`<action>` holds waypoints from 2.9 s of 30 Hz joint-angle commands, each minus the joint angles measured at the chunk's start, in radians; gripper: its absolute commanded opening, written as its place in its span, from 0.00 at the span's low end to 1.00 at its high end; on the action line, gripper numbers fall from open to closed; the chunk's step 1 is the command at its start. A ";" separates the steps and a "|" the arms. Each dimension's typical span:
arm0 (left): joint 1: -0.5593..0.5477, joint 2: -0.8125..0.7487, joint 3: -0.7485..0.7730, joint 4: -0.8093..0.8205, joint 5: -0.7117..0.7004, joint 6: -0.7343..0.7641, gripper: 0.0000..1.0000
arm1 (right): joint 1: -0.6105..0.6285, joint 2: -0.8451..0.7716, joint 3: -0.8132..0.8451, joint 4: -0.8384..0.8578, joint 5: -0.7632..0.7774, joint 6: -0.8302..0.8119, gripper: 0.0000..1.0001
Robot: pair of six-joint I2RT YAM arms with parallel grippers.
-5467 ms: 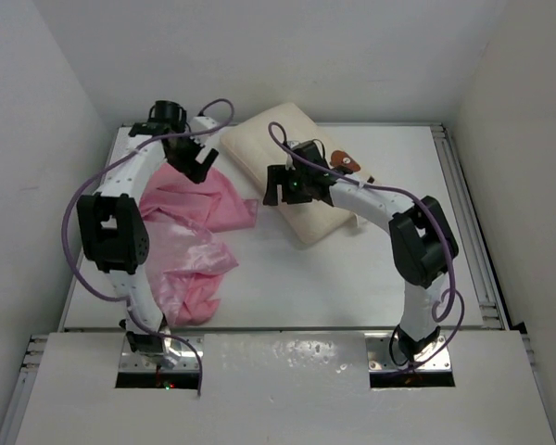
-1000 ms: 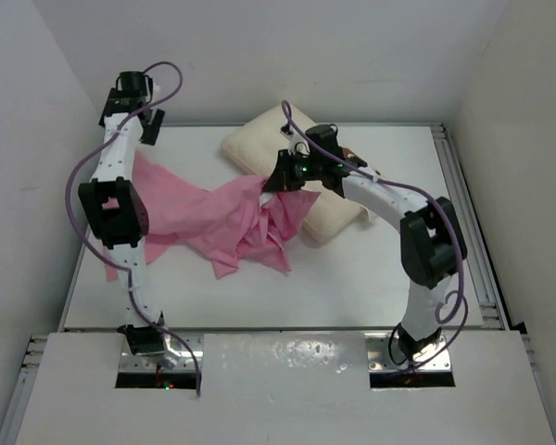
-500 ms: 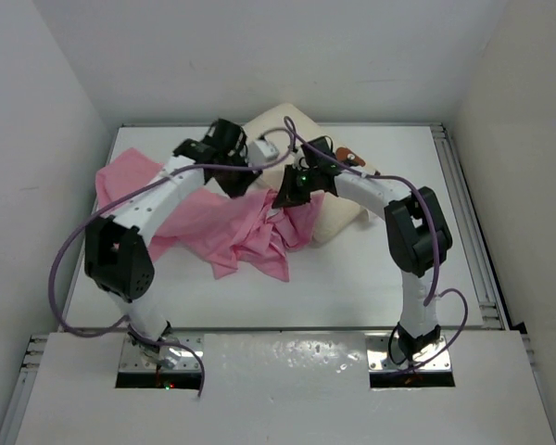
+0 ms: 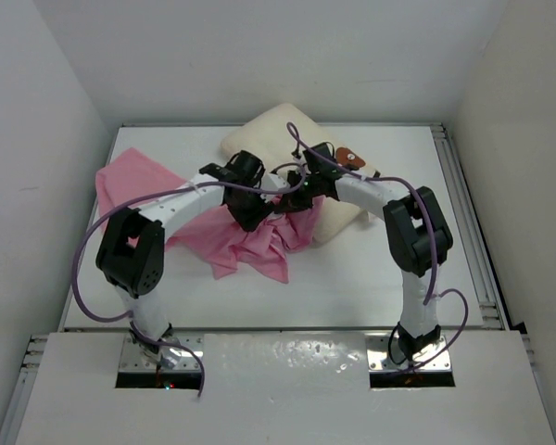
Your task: Put the pillow into the pillowcase
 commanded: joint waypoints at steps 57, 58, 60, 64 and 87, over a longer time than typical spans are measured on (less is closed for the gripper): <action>0.234 -0.105 0.187 -0.016 -0.309 -0.069 0.00 | -0.590 -0.674 -0.557 -0.080 0.843 0.030 0.19; 0.233 -0.097 0.193 -0.013 -0.311 -0.069 0.00 | -0.584 -0.697 -0.532 -0.137 0.860 -0.010 0.72; 0.230 -0.089 0.205 -0.010 -0.311 -0.072 0.00 | -0.540 -0.707 -0.468 -0.180 0.887 -0.102 0.98; 0.227 -0.088 0.198 -0.008 -0.297 -0.078 0.00 | -0.386 -0.702 -0.391 -0.141 0.884 -0.263 0.99; 0.230 -0.103 0.167 -0.014 -0.328 -0.080 0.00 | -0.010 0.225 0.229 -0.141 1.205 -0.833 0.61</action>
